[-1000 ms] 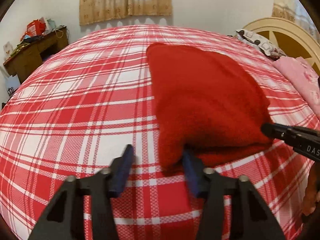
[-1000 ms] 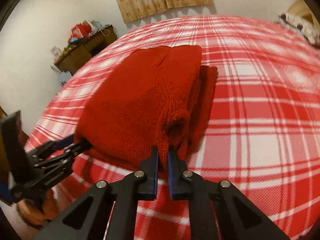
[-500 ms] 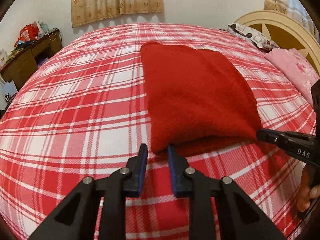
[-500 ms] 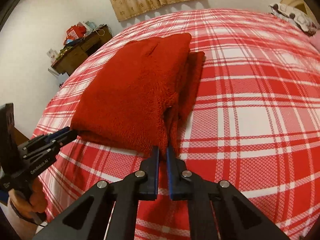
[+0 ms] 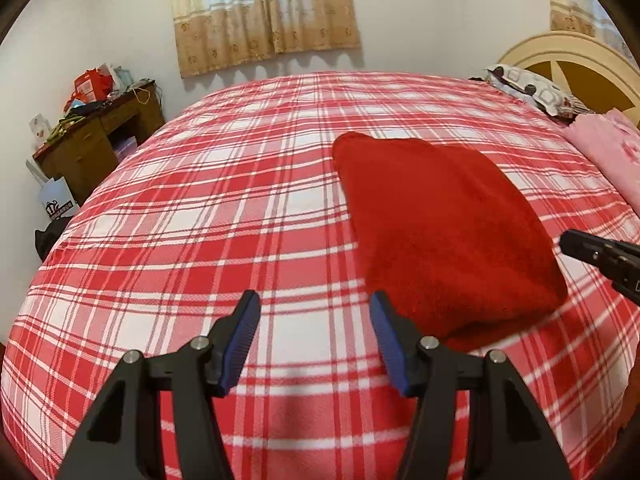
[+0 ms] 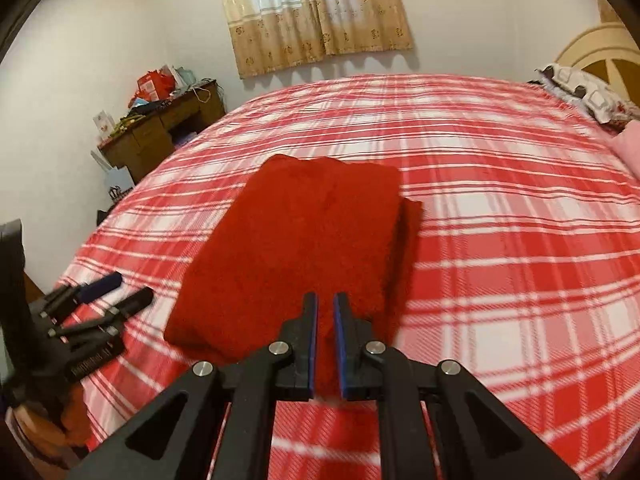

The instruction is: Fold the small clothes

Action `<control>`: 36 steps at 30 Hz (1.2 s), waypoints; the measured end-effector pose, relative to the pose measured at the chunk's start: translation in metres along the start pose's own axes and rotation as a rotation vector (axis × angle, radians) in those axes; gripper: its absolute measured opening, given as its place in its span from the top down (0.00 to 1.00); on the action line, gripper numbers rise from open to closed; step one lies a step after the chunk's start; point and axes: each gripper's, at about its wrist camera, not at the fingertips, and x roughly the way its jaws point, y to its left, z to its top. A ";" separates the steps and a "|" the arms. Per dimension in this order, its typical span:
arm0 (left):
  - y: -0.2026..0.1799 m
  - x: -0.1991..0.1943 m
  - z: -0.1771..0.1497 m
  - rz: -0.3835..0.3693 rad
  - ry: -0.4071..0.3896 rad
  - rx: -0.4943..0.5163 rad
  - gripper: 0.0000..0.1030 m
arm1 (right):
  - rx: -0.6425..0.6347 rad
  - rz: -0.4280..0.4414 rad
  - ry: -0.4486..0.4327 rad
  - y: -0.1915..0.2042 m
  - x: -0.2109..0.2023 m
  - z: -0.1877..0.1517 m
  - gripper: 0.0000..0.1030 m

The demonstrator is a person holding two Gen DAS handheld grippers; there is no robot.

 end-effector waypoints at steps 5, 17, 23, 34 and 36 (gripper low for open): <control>-0.011 0.017 0.012 -0.013 0.018 -0.010 0.42 | -0.010 -0.036 0.058 -0.003 0.035 -0.004 0.92; -0.028 0.037 0.013 -0.042 0.045 0.048 0.32 | 0.108 0.079 0.120 -0.032 0.024 -0.021 0.92; 0.005 0.041 0.041 -0.166 0.064 -0.107 0.16 | 0.239 0.063 -0.043 -0.060 0.008 0.011 0.11; -0.032 0.111 0.079 -0.261 0.171 -0.176 0.16 | 0.275 0.035 0.036 -0.072 0.093 0.033 0.12; -0.035 0.120 0.075 -0.283 0.198 -0.197 0.16 | 0.289 0.050 0.047 -0.075 0.100 0.031 0.12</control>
